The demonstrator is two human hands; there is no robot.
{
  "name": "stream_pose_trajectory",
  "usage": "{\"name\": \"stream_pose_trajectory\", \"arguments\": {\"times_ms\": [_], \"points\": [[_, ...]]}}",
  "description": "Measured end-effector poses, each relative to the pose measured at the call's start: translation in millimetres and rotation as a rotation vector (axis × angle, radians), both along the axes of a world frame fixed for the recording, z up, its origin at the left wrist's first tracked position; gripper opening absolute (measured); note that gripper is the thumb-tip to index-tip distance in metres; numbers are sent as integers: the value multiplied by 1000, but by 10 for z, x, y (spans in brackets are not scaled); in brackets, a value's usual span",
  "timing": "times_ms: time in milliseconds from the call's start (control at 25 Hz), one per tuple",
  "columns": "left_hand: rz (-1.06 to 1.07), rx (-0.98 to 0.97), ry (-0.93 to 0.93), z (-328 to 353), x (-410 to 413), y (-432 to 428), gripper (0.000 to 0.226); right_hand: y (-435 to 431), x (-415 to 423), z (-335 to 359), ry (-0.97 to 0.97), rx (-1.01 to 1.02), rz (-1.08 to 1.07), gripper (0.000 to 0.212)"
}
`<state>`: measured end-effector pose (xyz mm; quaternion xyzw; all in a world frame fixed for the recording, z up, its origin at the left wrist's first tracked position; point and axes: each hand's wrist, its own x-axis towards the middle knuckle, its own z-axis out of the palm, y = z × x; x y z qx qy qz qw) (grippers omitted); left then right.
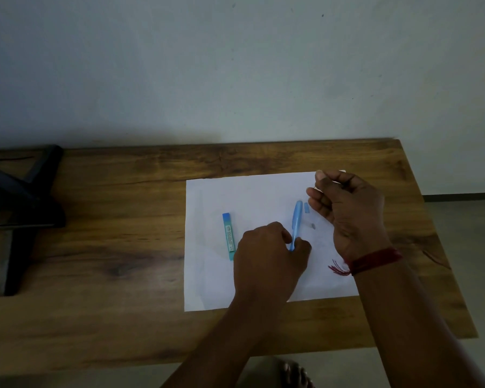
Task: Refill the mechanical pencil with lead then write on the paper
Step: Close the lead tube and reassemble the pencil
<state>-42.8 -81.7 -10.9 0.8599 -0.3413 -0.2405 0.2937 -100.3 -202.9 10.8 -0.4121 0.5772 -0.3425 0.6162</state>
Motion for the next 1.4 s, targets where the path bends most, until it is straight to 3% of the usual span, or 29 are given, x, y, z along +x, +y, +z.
{"name": "stream_pose_trajectory", "arguments": {"times_ms": [160, 360, 560, 800, 1400], "points": [[-55, -104, 38, 46, 80, 78, 22, 52, -15, 23, 25, -1, 115, 14], [-30, -150, 18, 73, 218, 169, 18, 178, 45, 126, -100, 17, 223, 20], [-6, -232, 17, 95, 290, 220, 17, 262, 108, 206, -189, -74, 232, 30], [-15, -258, 7, 102, 338, 226, 18, 256, 139, 208, -149, -135, 256, 12], [-20, -248, 8, 102, 334, 200, 16, 246, 115, 252, -189, -141, 247, 15]]}}
